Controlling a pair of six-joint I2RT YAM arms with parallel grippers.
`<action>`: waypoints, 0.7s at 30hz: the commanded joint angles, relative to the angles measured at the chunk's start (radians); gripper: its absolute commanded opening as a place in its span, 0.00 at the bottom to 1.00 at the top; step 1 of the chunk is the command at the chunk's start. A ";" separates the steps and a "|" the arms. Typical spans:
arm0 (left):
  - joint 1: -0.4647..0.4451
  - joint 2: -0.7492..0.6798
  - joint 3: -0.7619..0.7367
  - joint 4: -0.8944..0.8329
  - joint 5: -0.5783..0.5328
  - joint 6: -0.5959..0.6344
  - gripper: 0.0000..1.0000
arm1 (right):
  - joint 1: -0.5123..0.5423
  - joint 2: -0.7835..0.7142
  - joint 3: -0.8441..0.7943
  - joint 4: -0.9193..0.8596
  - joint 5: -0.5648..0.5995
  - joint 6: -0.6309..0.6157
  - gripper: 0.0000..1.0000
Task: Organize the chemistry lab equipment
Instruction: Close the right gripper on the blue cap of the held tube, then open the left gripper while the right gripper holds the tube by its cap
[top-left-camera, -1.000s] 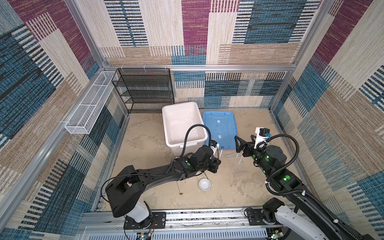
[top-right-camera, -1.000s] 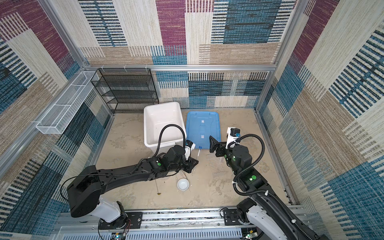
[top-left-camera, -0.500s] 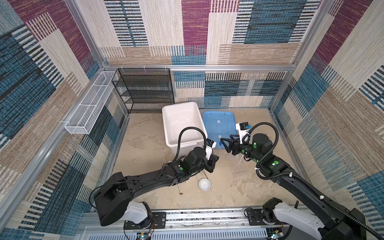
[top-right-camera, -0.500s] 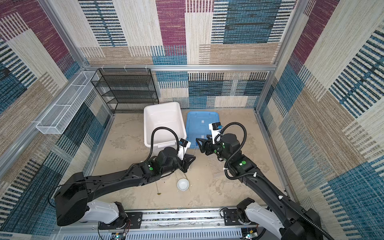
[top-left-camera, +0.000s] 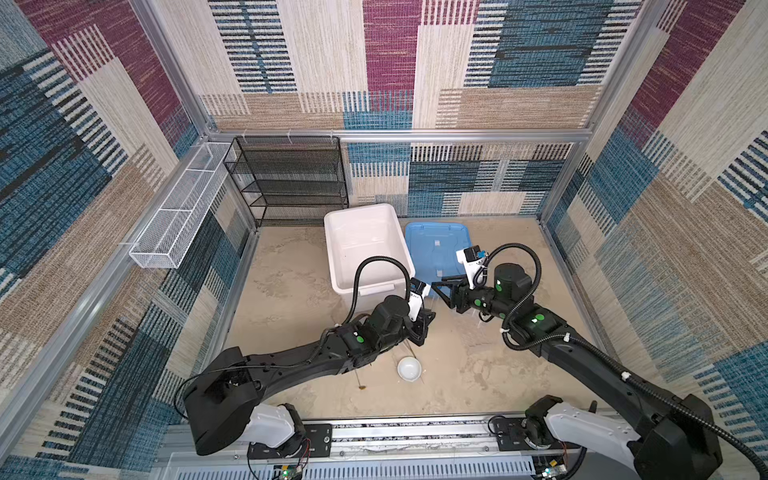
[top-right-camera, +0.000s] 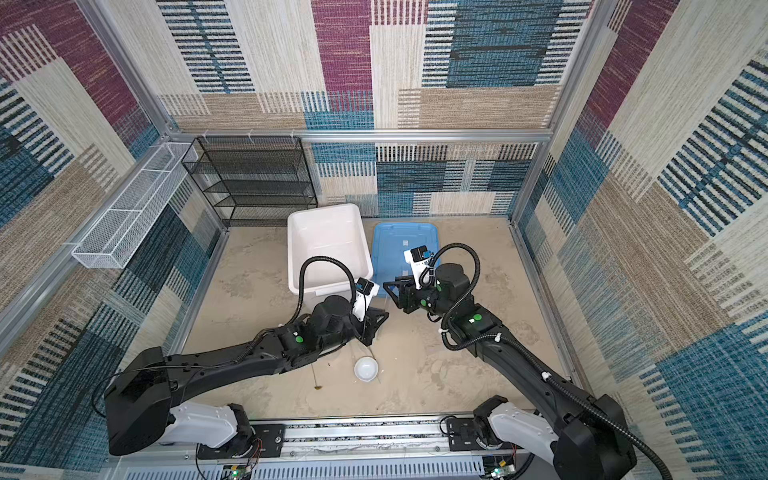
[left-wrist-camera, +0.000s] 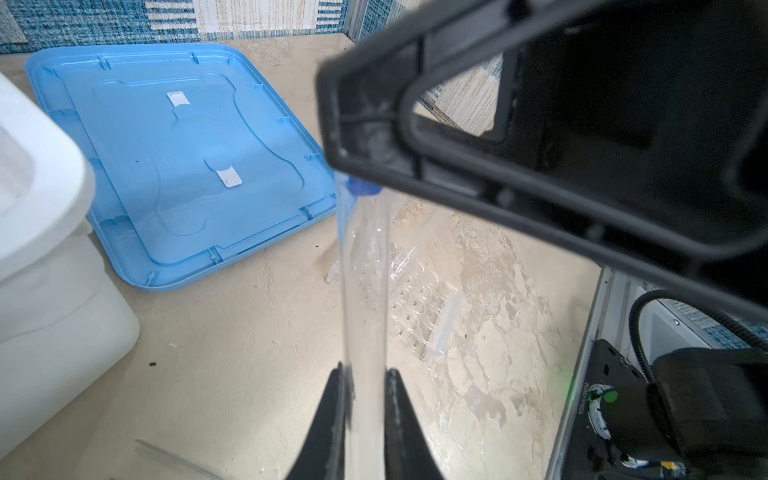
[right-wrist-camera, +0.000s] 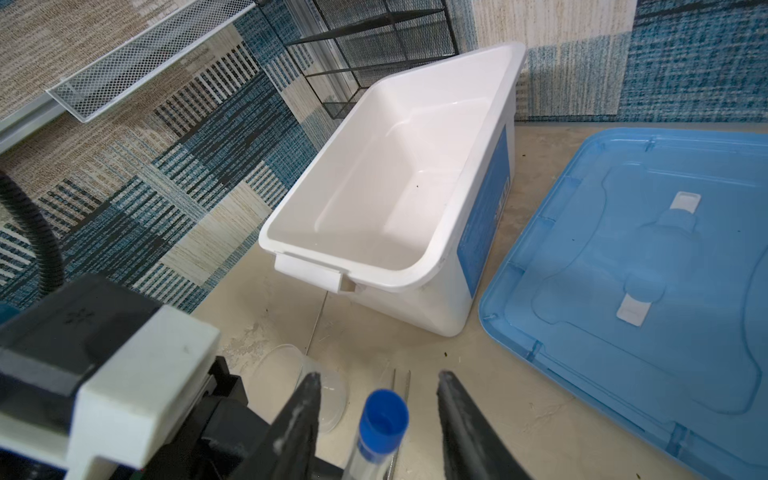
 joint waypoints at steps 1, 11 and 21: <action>-0.002 -0.006 -0.006 0.038 -0.018 0.018 0.14 | 0.002 0.012 0.008 0.056 -0.038 0.033 0.43; -0.005 -0.012 -0.018 0.055 -0.030 0.021 0.14 | 0.000 0.035 0.007 0.070 -0.077 0.085 0.34; -0.005 -0.012 -0.020 0.066 -0.035 0.022 0.14 | -0.001 0.048 0.010 0.070 -0.075 0.120 0.28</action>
